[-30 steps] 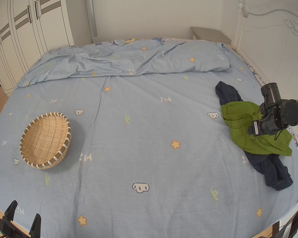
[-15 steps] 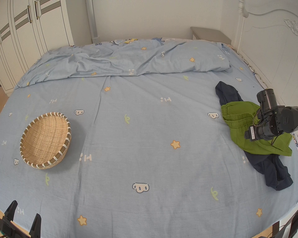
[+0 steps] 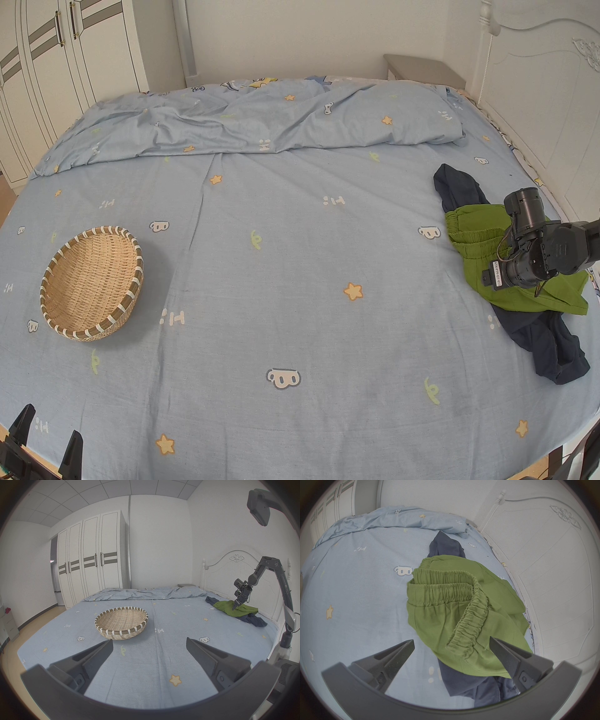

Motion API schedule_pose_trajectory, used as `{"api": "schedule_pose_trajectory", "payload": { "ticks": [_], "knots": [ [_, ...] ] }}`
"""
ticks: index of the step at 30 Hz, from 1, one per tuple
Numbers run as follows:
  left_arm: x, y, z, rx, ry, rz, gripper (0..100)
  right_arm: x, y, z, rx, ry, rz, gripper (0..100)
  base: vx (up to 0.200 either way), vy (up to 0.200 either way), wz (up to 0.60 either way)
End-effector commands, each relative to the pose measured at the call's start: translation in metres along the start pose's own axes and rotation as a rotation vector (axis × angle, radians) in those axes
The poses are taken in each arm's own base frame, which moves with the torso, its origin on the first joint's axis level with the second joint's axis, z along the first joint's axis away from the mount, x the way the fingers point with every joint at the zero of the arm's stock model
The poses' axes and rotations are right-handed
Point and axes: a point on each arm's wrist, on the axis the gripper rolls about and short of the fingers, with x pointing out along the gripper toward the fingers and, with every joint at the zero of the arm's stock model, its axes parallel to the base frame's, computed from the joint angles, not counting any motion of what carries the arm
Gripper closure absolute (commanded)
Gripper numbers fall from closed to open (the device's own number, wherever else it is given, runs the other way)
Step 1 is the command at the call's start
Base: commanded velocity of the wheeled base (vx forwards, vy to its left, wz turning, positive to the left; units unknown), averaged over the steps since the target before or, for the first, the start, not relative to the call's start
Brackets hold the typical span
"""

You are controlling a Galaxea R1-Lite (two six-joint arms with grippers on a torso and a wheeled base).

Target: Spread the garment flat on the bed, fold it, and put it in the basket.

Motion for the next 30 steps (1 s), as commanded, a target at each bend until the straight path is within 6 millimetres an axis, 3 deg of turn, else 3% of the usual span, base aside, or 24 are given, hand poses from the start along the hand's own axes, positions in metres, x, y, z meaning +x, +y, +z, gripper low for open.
{"api": "schedule_pose_trajectory", "payload": {
  "ticks": [1,15,16,30],
  "knots": [
    [0.001,0.000,-0.005,-0.001,0.017,-0.001,0,0.017,0.000,-0.001,0.002,0.025,-0.012,0,0.000,0.000,0.00],
    [0.001,0.000,-0.005,-0.001,0.016,-0.002,0,0.032,-0.007,0.010,0.029,0.018,-0.036,0,0.000,0.000,0.00],
    [0.001,0.000,-0.005,-0.001,0.017,-0.001,0,0.034,-0.008,0.010,0.032,0.020,-0.039,100,0.000,0.000,0.00],
    [0.001,0.000,-0.005,-0.001,0.017,-0.001,0,0.041,-0.019,0.014,0.057,0.020,-0.054,100,0.000,0.000,0.00]
  ]
}}
